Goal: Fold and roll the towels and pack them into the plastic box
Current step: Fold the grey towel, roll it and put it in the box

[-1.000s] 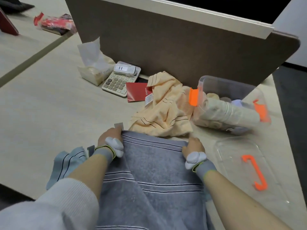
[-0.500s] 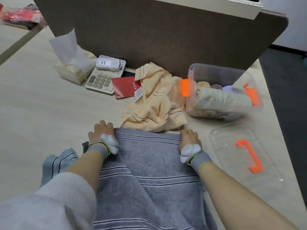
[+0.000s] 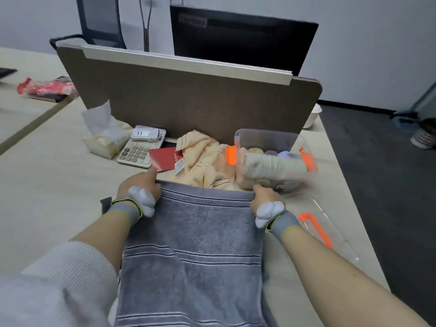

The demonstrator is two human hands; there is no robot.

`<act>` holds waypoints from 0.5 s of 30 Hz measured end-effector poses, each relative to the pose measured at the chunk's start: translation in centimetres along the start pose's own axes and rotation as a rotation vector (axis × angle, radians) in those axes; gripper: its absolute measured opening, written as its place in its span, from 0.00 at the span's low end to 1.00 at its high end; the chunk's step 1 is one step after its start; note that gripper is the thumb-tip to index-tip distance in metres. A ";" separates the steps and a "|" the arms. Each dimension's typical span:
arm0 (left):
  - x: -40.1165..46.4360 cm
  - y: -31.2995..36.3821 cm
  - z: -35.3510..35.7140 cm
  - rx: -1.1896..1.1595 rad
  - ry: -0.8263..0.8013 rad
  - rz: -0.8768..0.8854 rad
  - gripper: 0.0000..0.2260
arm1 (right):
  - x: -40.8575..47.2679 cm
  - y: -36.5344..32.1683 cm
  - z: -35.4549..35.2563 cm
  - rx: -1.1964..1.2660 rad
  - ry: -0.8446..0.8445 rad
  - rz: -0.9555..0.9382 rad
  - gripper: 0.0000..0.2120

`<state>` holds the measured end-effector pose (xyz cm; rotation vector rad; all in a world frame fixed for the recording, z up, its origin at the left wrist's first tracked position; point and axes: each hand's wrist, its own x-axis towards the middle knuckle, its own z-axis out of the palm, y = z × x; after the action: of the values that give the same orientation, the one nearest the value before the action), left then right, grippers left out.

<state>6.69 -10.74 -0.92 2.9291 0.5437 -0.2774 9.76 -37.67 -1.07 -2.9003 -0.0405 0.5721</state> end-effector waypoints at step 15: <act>-13.7 13.4 -15.5 -0.230 0.607 0.099 0.05 | -12.6 10.2 -19.6 0.124 0.520 -0.115 0.08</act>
<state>1.39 -25.01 18.49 2.7638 0.4555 0.6614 5.39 -51.95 19.53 -2.8052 -0.0941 -0.1989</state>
